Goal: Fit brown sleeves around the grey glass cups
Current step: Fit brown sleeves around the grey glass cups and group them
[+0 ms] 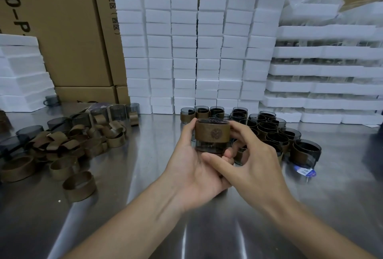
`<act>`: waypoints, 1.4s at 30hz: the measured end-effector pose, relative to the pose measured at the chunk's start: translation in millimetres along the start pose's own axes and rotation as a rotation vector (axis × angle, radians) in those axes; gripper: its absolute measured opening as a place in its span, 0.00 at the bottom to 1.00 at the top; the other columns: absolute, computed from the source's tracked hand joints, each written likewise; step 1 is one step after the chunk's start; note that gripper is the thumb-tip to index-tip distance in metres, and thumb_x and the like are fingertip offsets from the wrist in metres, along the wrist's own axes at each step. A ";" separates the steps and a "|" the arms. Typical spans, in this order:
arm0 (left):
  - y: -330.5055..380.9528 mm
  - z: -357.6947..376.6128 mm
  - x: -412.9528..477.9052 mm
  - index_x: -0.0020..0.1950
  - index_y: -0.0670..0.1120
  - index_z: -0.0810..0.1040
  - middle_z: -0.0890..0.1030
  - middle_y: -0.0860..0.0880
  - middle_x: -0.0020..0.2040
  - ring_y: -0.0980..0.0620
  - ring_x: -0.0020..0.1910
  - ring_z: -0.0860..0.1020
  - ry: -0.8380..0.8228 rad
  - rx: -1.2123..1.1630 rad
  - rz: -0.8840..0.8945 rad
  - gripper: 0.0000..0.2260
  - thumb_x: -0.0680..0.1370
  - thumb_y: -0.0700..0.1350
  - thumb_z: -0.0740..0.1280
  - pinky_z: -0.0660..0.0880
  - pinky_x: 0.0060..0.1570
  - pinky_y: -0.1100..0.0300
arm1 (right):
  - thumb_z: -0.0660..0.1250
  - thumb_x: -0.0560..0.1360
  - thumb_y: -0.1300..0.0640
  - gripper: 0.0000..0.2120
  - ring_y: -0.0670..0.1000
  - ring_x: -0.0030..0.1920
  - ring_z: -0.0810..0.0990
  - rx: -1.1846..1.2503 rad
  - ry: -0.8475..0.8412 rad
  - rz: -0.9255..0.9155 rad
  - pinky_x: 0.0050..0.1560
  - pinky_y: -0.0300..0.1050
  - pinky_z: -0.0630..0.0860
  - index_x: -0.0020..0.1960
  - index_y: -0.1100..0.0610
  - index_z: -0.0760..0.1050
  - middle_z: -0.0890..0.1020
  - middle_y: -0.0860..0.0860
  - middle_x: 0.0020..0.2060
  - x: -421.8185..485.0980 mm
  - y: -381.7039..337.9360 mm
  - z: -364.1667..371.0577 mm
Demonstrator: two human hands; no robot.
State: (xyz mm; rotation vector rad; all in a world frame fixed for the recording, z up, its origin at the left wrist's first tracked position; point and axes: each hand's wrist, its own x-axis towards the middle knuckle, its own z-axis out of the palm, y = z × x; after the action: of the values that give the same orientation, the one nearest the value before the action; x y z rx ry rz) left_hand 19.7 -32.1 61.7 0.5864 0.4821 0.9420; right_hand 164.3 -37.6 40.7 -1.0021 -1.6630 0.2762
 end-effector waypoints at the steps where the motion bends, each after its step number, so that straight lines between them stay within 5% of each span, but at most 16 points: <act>1: -1.2 0.1 0.7 0.60 0.43 0.81 0.74 0.45 0.40 0.51 0.37 0.71 0.005 -0.010 0.009 0.32 0.79 0.71 0.63 0.72 0.44 0.57 | 0.80 0.66 0.38 0.33 0.36 0.37 0.79 -0.008 -0.003 0.004 0.42 0.25 0.71 0.69 0.41 0.79 0.84 0.32 0.48 -0.4 0.7 0.1; 9: -4.4 -3.2 3.9 0.61 0.41 0.79 0.72 0.44 0.41 0.51 0.36 0.71 -0.056 -0.086 0.013 0.31 0.82 0.68 0.61 0.78 0.40 0.57 | 0.77 0.66 0.32 0.29 0.39 0.37 0.80 -0.023 -0.015 0.021 0.42 0.28 0.71 0.66 0.36 0.78 0.86 0.42 0.46 -1.0 8.2 4.4; 13: -1.2 -5.9 3.9 0.59 0.43 0.85 0.77 0.47 0.41 0.50 0.36 0.79 -0.061 0.008 0.050 0.35 0.82 0.73 0.57 0.79 0.41 0.55 | 0.78 0.66 0.34 0.31 0.42 0.37 0.80 0.114 -0.031 0.080 0.45 0.30 0.74 0.68 0.36 0.78 0.86 0.41 0.49 3.3 6.8 8.8; 16: -1.6 -9.0 7.9 0.56 0.49 0.90 0.89 0.48 0.48 0.52 0.45 0.87 0.115 0.371 0.184 0.40 0.82 0.76 0.48 0.80 0.45 0.57 | 0.77 0.68 0.34 0.29 0.49 0.46 0.83 0.328 -0.102 0.162 0.52 0.46 0.81 0.67 0.37 0.79 0.87 0.46 0.52 6.1 5.9 8.9; 20: 9.8 -30.5 17.4 0.55 0.55 0.82 0.86 0.51 0.37 0.54 0.33 0.83 0.461 1.009 0.664 0.31 0.83 0.72 0.47 0.74 0.32 0.66 | 0.84 0.68 0.42 0.26 0.44 0.53 0.85 0.222 -0.055 0.160 0.51 0.36 0.78 0.64 0.40 0.81 0.87 0.38 0.54 19.5 18.5 -5.6; 24: 31.0 -63.0 19.7 0.51 0.59 0.78 0.82 0.60 0.42 0.59 0.39 0.80 0.569 1.282 0.890 0.12 0.85 0.64 0.61 0.75 0.39 0.63 | 0.85 0.67 0.45 0.26 0.36 0.51 0.83 -0.035 -0.071 0.223 0.48 0.34 0.74 0.58 0.39 0.74 0.85 0.35 0.51 33.2 42.4 -30.3; 26: 31.6 -75.8 19.9 0.57 0.64 0.76 0.79 0.64 0.52 0.63 0.51 0.78 0.514 1.503 0.805 0.14 0.78 0.70 0.64 0.75 0.50 0.60 | 0.84 0.66 0.43 0.27 0.34 0.49 0.82 -0.197 -0.193 0.248 0.44 0.34 0.75 0.55 0.38 0.71 0.84 0.35 0.47 33.7 53.5 -41.1; 29: 21.1 -85.4 23.0 0.70 0.73 0.68 0.67 0.67 0.70 0.64 0.71 0.67 0.326 1.673 0.568 0.30 0.71 0.80 0.66 0.69 0.66 0.55 | 0.79 0.61 0.34 0.28 0.35 0.45 0.81 -0.380 -0.321 0.254 0.42 0.43 0.75 0.53 0.39 0.68 0.82 0.29 0.46 29.2 62.3 -46.7; 33: 10.4 -86.9 34.7 0.68 0.71 0.72 0.64 0.68 0.64 0.66 0.68 0.64 0.321 1.809 0.639 0.30 0.69 0.79 0.68 0.68 0.60 0.61 | 0.70 0.59 0.26 0.29 0.41 0.48 0.78 -0.559 -0.377 0.225 0.47 0.48 0.78 0.54 0.38 0.69 0.81 0.39 0.44 26.8 66.3 -43.9; 39: 10.4 -92.2 38.5 0.69 0.67 0.74 0.70 0.70 0.62 0.69 0.58 0.74 0.324 1.711 0.692 0.27 0.73 0.71 0.75 0.73 0.54 0.67 | 0.74 0.68 0.27 0.36 0.48 0.64 0.66 -0.744 -0.372 0.163 0.67 0.49 0.71 0.68 0.46 0.74 0.70 0.41 0.66 24.8 77.9 -40.2; 42: 11.1 -95.3 38.3 0.73 0.68 0.69 0.69 0.71 0.67 0.67 0.63 0.72 0.329 1.843 0.731 0.27 0.76 0.67 0.70 0.70 0.56 0.67 | 0.74 0.70 0.29 0.41 0.49 0.70 0.65 -0.771 -0.317 0.117 0.70 0.49 0.68 0.76 0.43 0.68 0.69 0.41 0.71 21.7 79.9 -37.2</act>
State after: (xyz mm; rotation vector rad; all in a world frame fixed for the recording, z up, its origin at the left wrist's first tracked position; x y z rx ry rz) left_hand -26.5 29.7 -7.0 2.4000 1.4924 1.0674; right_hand 234.1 15.7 17.7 -1.6965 -2.0544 -0.1647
